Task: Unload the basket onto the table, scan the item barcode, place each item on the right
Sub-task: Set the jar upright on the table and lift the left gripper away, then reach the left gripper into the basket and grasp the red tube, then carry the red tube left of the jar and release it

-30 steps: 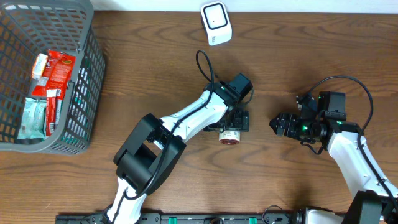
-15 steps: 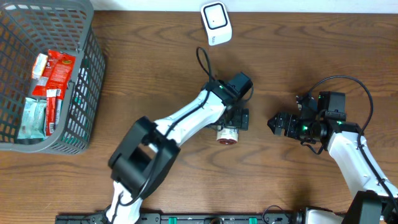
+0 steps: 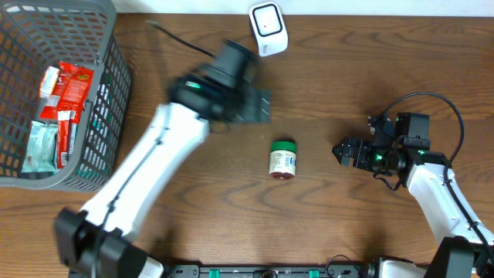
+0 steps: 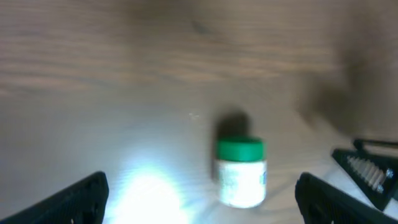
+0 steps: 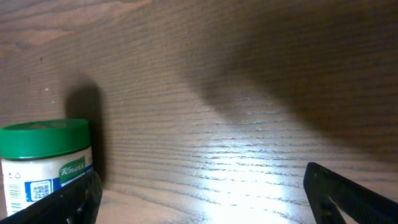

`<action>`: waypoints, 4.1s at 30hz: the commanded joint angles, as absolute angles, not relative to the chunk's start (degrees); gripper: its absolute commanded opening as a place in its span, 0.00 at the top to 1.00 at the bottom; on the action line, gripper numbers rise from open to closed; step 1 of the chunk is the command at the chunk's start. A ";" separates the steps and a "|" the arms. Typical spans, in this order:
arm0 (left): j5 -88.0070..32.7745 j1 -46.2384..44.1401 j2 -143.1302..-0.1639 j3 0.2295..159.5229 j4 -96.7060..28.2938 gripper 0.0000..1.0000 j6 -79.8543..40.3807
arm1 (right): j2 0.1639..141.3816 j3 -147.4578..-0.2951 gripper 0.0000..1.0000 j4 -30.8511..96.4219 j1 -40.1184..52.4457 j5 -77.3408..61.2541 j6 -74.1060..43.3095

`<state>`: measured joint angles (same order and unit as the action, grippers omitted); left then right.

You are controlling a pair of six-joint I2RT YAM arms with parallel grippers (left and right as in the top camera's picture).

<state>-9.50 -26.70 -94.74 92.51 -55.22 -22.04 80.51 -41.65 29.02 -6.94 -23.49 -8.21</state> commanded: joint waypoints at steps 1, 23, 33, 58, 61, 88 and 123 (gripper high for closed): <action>-4.45 -15.03 -91.44 104.75 -61.78 0.04 -16.27 | 79.77 -42.37 0.01 28.93 -7.51 -23.38 -7.62; 2.59 32.18 -104.64 109.60 -66.78 0.07 -13.04 | 79.77 -42.37 0.01 28.95 -7.51 -23.38 -7.64; 2.44 33.15 -117.49 109.60 -69.89 0.20 -9.39 | 79.77 -42.37 0.01 28.91 -7.51 -23.38 -7.62; 2.46 32.93 -122.06 96.01 -55.92 0.28 -7.38 | 79.77 -42.37 0.01 28.23 -7.51 -23.40 -7.64; 2.46 32.93 -122.06 93.03 -52.77 0.28 -7.31 | 79.77 -42.37 0.01 28.23 -7.51 -23.40 -7.64; 1.72 32.91 -95.88 96.84 -50.33 0.93 -12.86 | 79.77 -42.37 0.01 28.08 -7.51 -23.40 -7.64; -0.80 -27.16 -92.49 70.17 -51.11 0.93 -31.83 | 79.77 -42.37 0.01 28.08 -7.51 -23.38 -7.64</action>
<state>-2.22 -25.04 -87.39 71.83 -52.97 -29.85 80.51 -41.65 28.18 -6.94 -23.49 -8.23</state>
